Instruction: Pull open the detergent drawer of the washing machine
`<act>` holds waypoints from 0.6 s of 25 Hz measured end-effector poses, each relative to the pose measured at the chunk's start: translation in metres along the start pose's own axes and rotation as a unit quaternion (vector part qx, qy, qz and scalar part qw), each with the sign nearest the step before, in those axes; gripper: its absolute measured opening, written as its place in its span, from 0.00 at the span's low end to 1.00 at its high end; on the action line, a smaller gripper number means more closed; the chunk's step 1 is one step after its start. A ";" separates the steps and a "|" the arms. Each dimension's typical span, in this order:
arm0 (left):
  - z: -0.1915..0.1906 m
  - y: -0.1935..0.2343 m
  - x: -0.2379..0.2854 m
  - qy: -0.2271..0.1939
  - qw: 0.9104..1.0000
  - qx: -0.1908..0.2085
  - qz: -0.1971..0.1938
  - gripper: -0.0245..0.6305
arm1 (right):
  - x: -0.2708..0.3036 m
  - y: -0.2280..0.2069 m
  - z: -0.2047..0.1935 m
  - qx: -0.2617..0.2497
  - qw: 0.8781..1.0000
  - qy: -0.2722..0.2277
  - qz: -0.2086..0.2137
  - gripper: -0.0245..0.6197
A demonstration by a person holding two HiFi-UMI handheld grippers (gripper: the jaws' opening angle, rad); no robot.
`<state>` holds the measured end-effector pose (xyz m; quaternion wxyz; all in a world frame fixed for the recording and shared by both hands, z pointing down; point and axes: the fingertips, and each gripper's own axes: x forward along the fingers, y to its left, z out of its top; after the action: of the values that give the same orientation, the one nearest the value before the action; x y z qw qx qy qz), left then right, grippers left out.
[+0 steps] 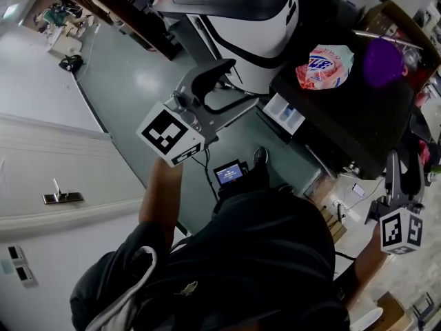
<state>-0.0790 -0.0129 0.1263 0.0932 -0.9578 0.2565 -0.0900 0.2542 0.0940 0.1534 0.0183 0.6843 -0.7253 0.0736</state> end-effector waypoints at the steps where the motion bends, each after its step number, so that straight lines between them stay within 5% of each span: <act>1: 0.001 -0.004 0.003 0.007 1.000 0.014 0.004 0.58 | -0.001 0.003 0.002 -0.003 1.000 -0.003 0.004 0.48; 4: 0.000 -0.020 0.013 0.029 0.999 0.043 0.008 0.58 | -0.004 0.011 0.007 -0.016 1.000 -0.009 0.016 0.48; 15: -0.017 -0.045 0.023 0.033 0.999 0.012 -0.005 0.58 | -0.016 0.005 -0.001 -0.063 0.998 0.021 0.000 0.44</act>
<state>-0.0417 0.0115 0.1561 0.0958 -0.9546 0.2530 -0.1249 0.2500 0.1098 0.1523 0.0769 0.6801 -0.7279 0.0424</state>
